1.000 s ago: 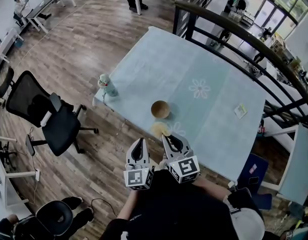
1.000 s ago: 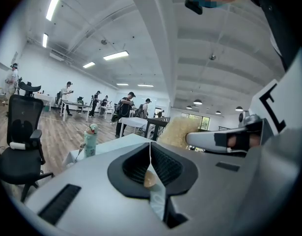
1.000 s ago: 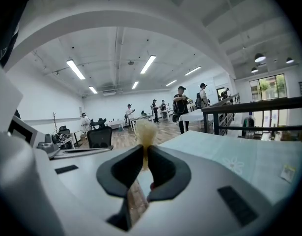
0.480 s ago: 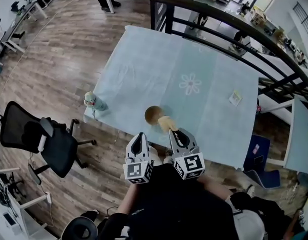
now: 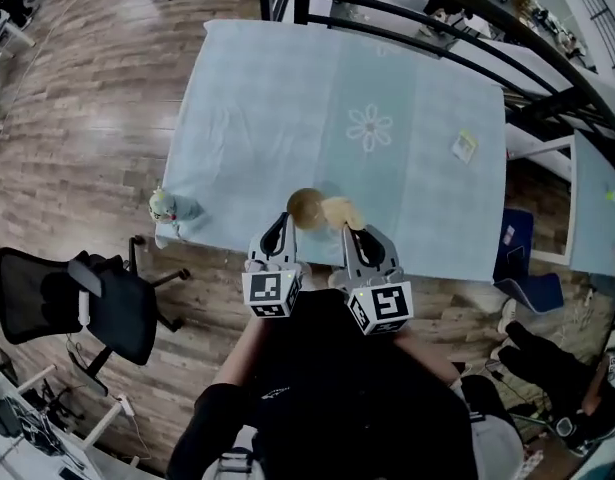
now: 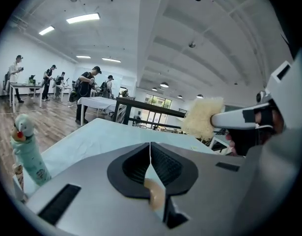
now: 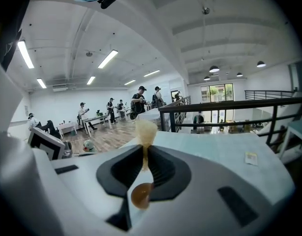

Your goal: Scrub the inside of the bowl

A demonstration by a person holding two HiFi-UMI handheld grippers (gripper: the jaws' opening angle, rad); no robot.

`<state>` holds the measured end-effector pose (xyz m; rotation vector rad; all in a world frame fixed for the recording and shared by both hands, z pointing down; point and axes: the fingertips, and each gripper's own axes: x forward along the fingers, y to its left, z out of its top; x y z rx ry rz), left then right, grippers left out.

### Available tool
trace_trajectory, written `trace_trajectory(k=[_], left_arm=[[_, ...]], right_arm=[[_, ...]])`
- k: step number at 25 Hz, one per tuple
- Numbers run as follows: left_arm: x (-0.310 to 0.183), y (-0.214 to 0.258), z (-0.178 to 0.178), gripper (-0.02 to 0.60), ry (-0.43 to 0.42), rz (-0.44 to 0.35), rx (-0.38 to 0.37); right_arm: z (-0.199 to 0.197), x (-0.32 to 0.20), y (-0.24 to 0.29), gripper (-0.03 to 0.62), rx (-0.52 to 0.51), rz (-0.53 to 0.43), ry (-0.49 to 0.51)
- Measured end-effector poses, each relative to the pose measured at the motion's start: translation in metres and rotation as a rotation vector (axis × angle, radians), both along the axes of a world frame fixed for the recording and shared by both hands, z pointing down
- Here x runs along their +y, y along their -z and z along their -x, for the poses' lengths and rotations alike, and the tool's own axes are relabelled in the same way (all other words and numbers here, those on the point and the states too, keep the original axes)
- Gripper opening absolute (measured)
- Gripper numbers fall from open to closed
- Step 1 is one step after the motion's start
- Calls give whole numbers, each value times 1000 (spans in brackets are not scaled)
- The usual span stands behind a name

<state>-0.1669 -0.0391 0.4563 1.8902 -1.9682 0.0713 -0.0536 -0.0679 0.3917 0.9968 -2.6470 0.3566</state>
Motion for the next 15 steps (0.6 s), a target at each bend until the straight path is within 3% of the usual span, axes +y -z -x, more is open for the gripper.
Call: trace_trajectory(k=[7, 15], left_arm=[[-21, -57, 3, 17, -172, 122, -34], [-41, -112, 27, 17, -189, 260, 3]], right_arm=[[-8, -4, -8, 38, 23, 25, -170], [-13, -7, -19, 38, 58, 48, -276]])
